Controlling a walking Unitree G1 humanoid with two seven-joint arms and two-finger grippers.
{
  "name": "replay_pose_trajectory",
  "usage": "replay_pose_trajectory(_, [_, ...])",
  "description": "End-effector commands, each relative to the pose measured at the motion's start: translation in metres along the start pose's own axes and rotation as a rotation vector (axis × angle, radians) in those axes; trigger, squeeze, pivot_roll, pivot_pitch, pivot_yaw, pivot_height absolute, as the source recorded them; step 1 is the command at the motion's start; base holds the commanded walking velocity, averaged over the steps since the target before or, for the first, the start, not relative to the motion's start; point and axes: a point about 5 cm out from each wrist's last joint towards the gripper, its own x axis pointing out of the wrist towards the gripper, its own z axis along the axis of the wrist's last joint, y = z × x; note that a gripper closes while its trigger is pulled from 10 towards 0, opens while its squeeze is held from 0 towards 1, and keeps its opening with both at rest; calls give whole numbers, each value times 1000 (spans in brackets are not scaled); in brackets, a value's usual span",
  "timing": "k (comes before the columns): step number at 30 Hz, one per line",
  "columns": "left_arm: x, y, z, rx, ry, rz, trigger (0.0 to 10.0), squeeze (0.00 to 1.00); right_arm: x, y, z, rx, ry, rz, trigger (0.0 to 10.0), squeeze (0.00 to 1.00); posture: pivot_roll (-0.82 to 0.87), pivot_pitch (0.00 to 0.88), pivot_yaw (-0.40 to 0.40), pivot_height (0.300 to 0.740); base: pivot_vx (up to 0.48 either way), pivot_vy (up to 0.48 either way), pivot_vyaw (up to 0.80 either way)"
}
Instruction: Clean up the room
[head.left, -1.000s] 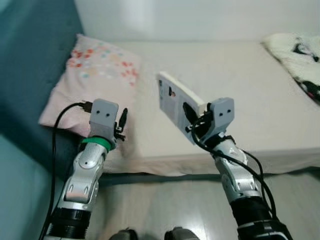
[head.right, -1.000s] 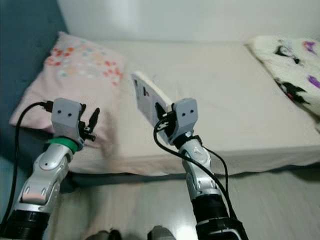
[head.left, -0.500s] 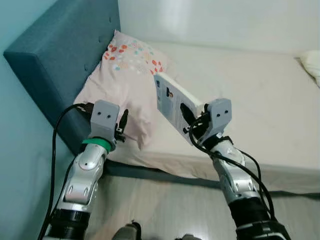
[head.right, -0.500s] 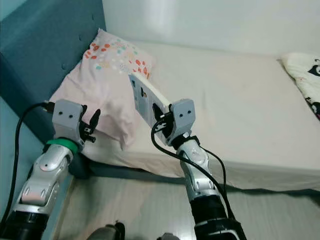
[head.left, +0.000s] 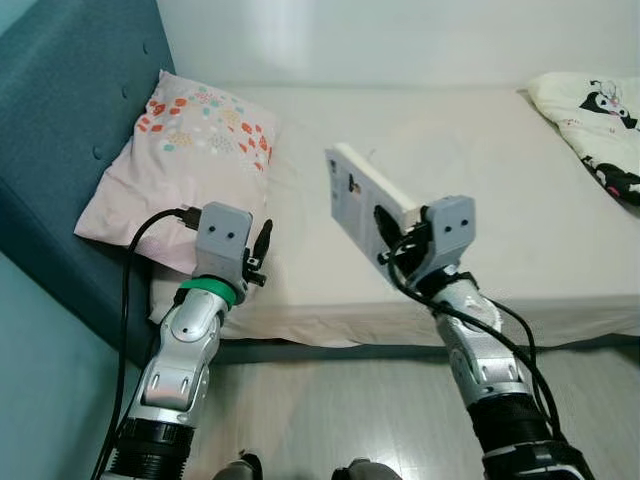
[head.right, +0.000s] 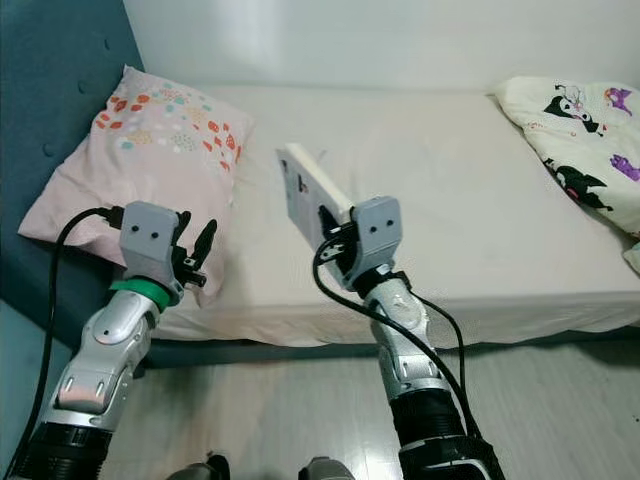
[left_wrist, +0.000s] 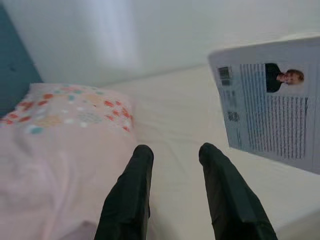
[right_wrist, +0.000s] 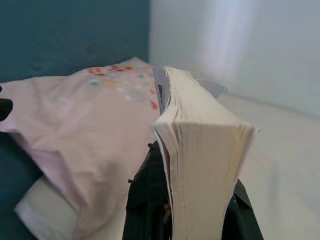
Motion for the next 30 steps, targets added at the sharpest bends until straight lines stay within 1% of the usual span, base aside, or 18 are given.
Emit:
replay_pose_trajectory(1, [-1,1,-4,4,11,5,10000,0,2,2,4,-8,-24,3,10000,0,-86,48,14,720,420,0,681])
replay_pose_trajectory(4, [-1,1,-4,5,9,4,10000,0,2,2,4,-3,-28,3,10000,0,-86,48,14,720,423,0,596])
replay_pose_trajectory(9, [0,0,-3,5,6,-1,10000,0,2,-1,5,5,-34,-6,10000,0,-87,44,16,720,422,0,0])
replay_pose_trajectory(19, [1,1,-4,6,10,3,10000,0,2,-1,5,7,-34,-10,10000,0,-87,46,18,720,395,0,0])
replay_pose_trajectory(30, [-1,1,-4,-1,11,-6,10000,0,2,-1,4,24,-30,-17,10000,0,-84,50,19,720,0,0,0])
